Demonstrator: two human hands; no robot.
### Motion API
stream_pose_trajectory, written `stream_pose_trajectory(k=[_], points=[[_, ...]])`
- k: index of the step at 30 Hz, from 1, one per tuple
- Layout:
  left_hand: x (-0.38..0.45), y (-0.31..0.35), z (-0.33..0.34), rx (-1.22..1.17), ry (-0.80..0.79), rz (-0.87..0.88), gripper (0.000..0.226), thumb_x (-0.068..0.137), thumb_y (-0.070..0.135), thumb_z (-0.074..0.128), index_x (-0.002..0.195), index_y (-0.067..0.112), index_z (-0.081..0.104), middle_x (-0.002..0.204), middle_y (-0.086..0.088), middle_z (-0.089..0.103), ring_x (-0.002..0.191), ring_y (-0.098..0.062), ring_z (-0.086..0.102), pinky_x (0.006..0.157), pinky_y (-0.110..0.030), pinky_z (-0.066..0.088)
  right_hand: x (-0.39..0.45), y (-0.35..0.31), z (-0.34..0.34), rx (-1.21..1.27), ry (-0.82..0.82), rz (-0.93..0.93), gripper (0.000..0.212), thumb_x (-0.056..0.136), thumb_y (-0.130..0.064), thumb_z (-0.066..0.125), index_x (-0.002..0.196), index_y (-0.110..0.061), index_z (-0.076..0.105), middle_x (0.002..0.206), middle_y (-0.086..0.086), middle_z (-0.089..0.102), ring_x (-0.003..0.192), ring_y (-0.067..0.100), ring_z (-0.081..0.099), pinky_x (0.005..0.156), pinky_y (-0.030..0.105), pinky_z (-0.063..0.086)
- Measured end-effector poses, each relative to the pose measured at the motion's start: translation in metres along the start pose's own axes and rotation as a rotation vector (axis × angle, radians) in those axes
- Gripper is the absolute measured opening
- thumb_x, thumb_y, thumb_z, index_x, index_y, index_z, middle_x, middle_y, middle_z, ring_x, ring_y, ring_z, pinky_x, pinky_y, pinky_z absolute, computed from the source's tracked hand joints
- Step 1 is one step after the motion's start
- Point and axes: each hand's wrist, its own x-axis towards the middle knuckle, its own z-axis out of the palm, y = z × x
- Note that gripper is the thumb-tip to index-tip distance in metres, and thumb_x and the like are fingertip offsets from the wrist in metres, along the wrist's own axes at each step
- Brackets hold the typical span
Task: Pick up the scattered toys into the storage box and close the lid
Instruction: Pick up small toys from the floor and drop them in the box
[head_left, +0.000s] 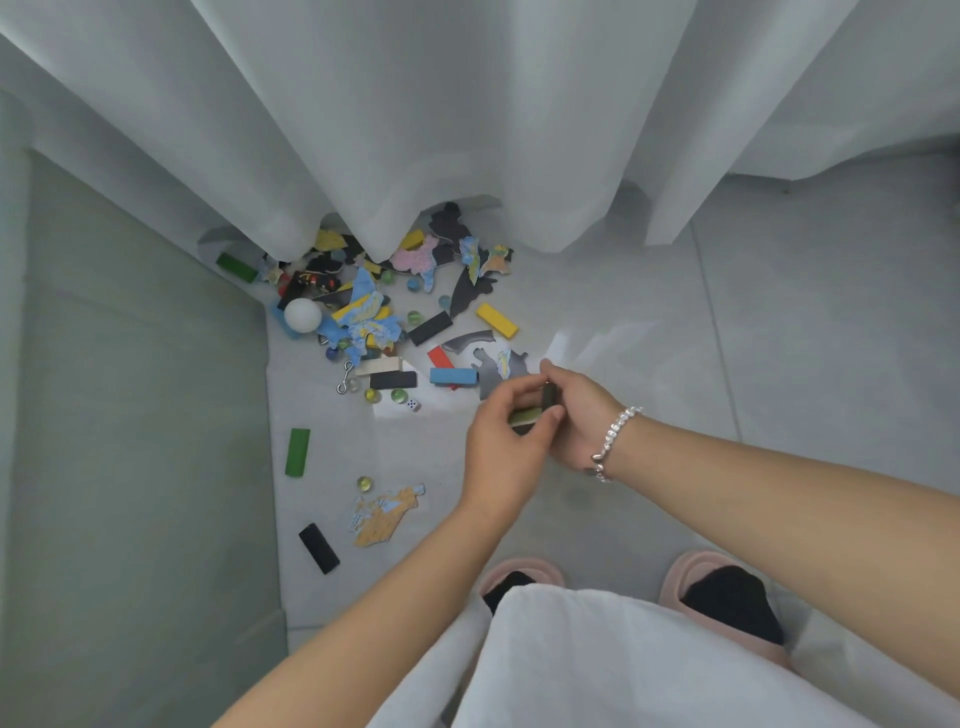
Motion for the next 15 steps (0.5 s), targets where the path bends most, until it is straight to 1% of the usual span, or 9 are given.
stream_pose_trajectory(k=[1, 3, 5, 7, 8, 10, 12, 13, 15], points=[[0.0, 0.0, 0.001, 0.025, 0.005, 0.008, 0.031, 0.084, 0.008, 0.064, 0.103, 0.031, 0.059, 0.098, 0.016, 0.063, 0.098, 0.007, 0.057, 0.078, -0.006, 0.045, -0.001, 0.001, 0.0, 0.036, -0.005, 0.009, 0.043, 0.099, -0.037, 0.033, 0.113, -0.002, 0.054, 0.095, 0.015, 0.062, 0.089, 0.028, 0.061, 0.069, 0.036, 0.049], [0.002, 0.001, -0.001, 0.021, 0.03, 0.0, 0.028, 0.085, 0.007, 0.063, 0.105, 0.027, 0.06, 0.102, 0.013, 0.064, 0.097, 0.007, 0.057, 0.078, -0.003, 0.043, -0.002, 0.003, -0.003, 0.074, -0.022, 0.035, 0.044, 0.099, -0.04, 0.033, 0.1, -0.004, 0.059, 0.093, 0.014, 0.063, 0.088, 0.027, 0.061, 0.072, 0.035, 0.049], [0.003, 0.003, -0.001, -0.056, 0.049, -0.063, 0.025, 0.086, 0.006, 0.061, 0.107, 0.021, 0.062, 0.103, 0.009, 0.065, 0.097, 0.004, 0.059, 0.084, -0.009, 0.046, -0.003, 0.005, -0.008, 0.073, -0.039, 0.062, 0.045, 0.098, -0.043, 0.031, 0.092, -0.009, 0.06, 0.091, 0.012, 0.063, 0.087, 0.025, 0.061, 0.076, 0.033, 0.049], [0.001, 0.006, -0.001, -0.097, 0.037, -0.097, 0.024, 0.085, 0.005, 0.062, 0.105, 0.019, 0.063, 0.098, 0.008, 0.067, 0.095, 0.003, 0.061, 0.086, -0.013, 0.048, -0.005, 0.004, -0.01, 0.09, -0.068, 0.092, 0.047, 0.098, -0.045, 0.03, 0.1, -0.009, 0.06, 0.093, 0.012, 0.064, 0.088, 0.025, 0.063, 0.077, 0.033, 0.049], [0.0, 0.007, 0.0, -0.102, 0.025, -0.1, 0.024, 0.084, 0.004, 0.063, 0.104, 0.018, 0.064, 0.096, 0.008, 0.068, 0.094, 0.003, 0.062, 0.085, -0.013, 0.048, -0.006, 0.004, -0.012, 0.088, -0.079, 0.103, 0.047, 0.097, -0.045, 0.03, 0.101, -0.008, 0.059, 0.09, 0.012, 0.066, 0.083, 0.024, 0.066, 0.076, 0.033, 0.049], [-0.001, 0.01, 0.001, -0.141, 0.015, -0.118, 0.024, 0.083, 0.003, 0.064, 0.103, 0.016, 0.065, 0.094, 0.007, 0.068, 0.09, 0.004, 0.063, 0.082, -0.01, 0.049, -0.009, 0.001, -0.014, 0.08, -0.079, 0.114, 0.045, 0.097, -0.044, 0.03, 0.097, -0.008, 0.059, 0.083, 0.011, 0.067, 0.077, 0.023, 0.067, 0.071, 0.032, 0.049], [-0.001, 0.013, 0.001, -0.251, 0.006, -0.161, 0.022, 0.084, 0.001, 0.063, 0.099, 0.017, 0.065, 0.092, 0.005, 0.068, 0.087, 0.002, 0.063, 0.077, -0.01, 0.049, -0.009, 0.001, -0.019, 0.124, -0.087, 0.119, 0.044, 0.096, -0.041, 0.031, 0.099, -0.007, 0.059, 0.091, 0.012, 0.066, 0.086, 0.024, 0.063, 0.078, 0.034, 0.048], [0.0, 0.014, 0.0, -0.32, -0.004, -0.189, 0.022, 0.084, 0.0, 0.062, 0.096, 0.018, 0.065, 0.091, 0.003, 0.069, 0.087, -0.002, 0.064, 0.074, -0.01, 0.049, -0.008, 0.001, -0.021, 0.146, -0.093, 0.125, 0.042, 0.095, -0.038, 0.032, 0.098, -0.007, 0.059, 0.092, 0.013, 0.067, 0.088, 0.024, 0.063, 0.081, 0.034, 0.047], [-0.001, 0.018, 0.002, -0.403, -0.028, -0.231, 0.024, 0.084, -0.003, 0.061, 0.092, 0.02, 0.066, 0.089, 0.002, 0.07, 0.086, -0.007, 0.065, 0.072, -0.012, 0.05, -0.009, 0.004, -0.023, 0.12, -0.129, 0.127, 0.03, 0.09, -0.026, 0.035, 0.09, -0.01, 0.059, 0.082, 0.009, 0.069, 0.079, 0.021, 0.065, 0.079, 0.031, 0.045]])
